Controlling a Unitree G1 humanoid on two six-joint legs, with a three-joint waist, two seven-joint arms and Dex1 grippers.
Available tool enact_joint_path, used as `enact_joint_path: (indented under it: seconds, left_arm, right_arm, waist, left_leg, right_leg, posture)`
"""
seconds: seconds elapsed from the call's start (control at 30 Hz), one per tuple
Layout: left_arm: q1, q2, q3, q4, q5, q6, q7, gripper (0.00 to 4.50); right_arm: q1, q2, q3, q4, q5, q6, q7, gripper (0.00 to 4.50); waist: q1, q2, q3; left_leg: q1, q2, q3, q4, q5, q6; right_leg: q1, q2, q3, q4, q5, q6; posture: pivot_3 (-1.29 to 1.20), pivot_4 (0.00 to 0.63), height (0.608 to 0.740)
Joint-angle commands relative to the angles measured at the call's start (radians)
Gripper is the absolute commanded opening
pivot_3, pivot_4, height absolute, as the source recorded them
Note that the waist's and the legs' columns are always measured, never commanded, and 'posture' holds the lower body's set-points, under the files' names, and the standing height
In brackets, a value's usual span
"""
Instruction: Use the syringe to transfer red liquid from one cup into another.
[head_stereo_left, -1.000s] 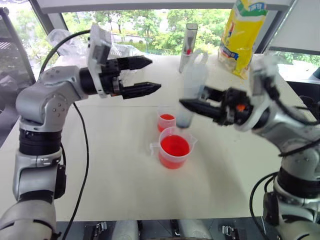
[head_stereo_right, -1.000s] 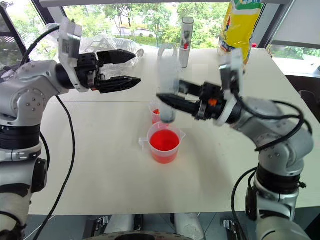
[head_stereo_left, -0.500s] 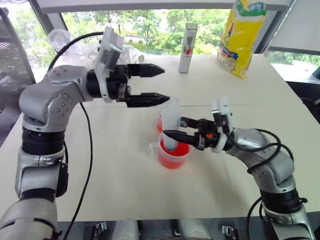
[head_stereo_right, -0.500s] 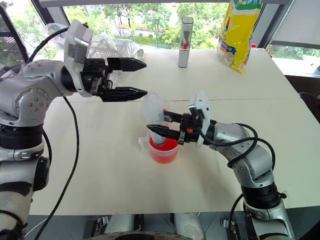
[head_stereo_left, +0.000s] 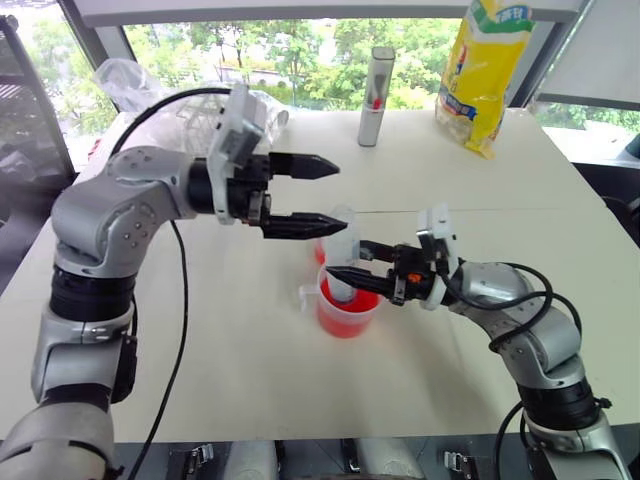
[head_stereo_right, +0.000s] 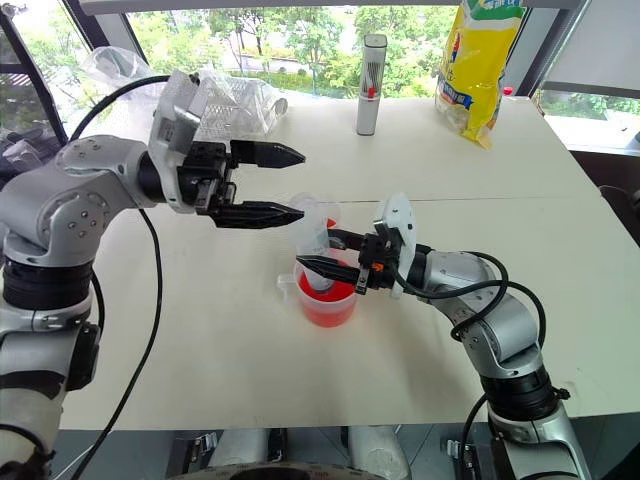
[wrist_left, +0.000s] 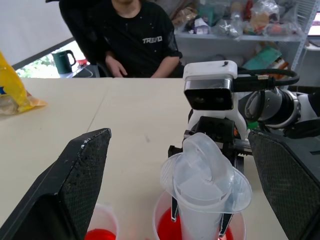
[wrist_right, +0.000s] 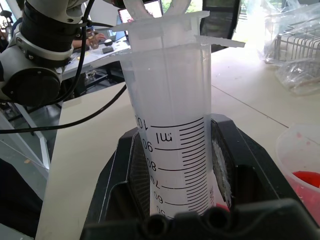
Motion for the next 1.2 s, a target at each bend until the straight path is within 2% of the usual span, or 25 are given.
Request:
enact_joint_path:
  seconds: [0.03,0.07,0.17,0.2,0.4,0.43,0.77,1.2]
  left_arm:
    - [0.001,-0.006,0.001,-0.028,0.000,-0.006,0.014,4.50]
    - [0.001,-0.007,0.002,-0.029,-0.003,-0.001,0.017,4.50]
    - [0.006,-0.009,0.003,-0.041,-0.017,0.016,0.027,3.73]
    - [0.009,-0.010,0.003,-0.045,-0.021,0.020,0.029,3.13]
    - [0.027,-0.014,0.008,-0.077,-0.055,0.062,0.055,0.17]
    - [0.030,-0.014,0.009,-0.083,-0.061,0.069,0.058,0.07]
    - [0.034,-0.004,0.010,-0.097,-0.075,0.107,0.086,0.07]
    - [-0.081,-0.032,0.084,0.004,-0.112,0.109,0.129,0.07]
  right_arm:
    - [-0.006,-0.008,-0.010,-0.021,0.002,-0.021,0.004,1.33]
    - [-0.006,-0.009,-0.010,-0.021,0.002,-0.021,0.005,1.33]
    - [-0.006,-0.013,-0.007,-0.020,-0.002,-0.023,0.008,1.33]
    - [-0.007,-0.014,-0.007,-0.018,-0.002,-0.024,0.009,1.33]
    - [-0.010,-0.015,-0.006,-0.013,-0.009,-0.028,0.015,1.33]
    - [-0.011,-0.015,-0.006,-0.012,-0.010,-0.029,0.017,1.33]
    - [-0.012,-0.018,-0.004,-0.013,-0.011,-0.026,0.026,1.33]
    - [0.008,-0.022,0.008,-0.024,0.006,-0.002,0.030,1.33]
  waist:
    - [0.000,0.000,0.000]
    - [0.000,0.000,0.000]
    - [0.000,0.000,0.000]
    - [0.000,0.000,0.000]
    - [0.000,0.000,0.000]
    - [0.000,0.000,0.000]
    - [0.000,0.000,0.000]
    - [0.000,0.000,0.000]
  left_leg:
    - [0.000,0.000,0.000,0.000,0.000,0.000]
    - [0.000,0.000,0.000,0.000,0.000,0.000]
    - [0.000,0.000,0.000,0.000,0.000,0.000]
    - [0.000,0.000,0.000,0.000,0.000,0.000]
    - [0.000,0.000,0.000,0.000,0.000,0.000]
    - [0.000,0.000,0.000,0.000,0.000,0.000]
    - [0.000,0.000,0.000,0.000,0.000,0.000]
    - [0.000,0.000,0.000,0.000,0.000,0.000]
  right_leg:
    - [0.000,0.000,0.000,0.000,0.000,0.000]
    - [0.000,0.000,0.000,0.000,0.000,0.000]
    - [0.000,0.000,0.000,0.000,0.000,0.000]
    - [0.000,0.000,0.000,0.000,0.000,0.000]
    - [0.000,0.000,0.000,0.000,0.000,0.000]
    - [0.000,0.000,0.000,0.000,0.000,0.000]
    - [0.000,0.000,0.000,0.000,0.000,0.000]
    - [0.000,0.000,0.000,0.000,0.000,0.000]
  posture:
    - [0.00,0.150,0.740]
    - [0.00,0.150,0.740]
    - [0.00,0.150,0.740]
    - [0.00,0.150,0.740]
    - [0.00,0.150,0.740]
    - [0.00,0.150,0.740]
    - [0.00,0.150,0.740]
    - [0.00,0.150,0.740]
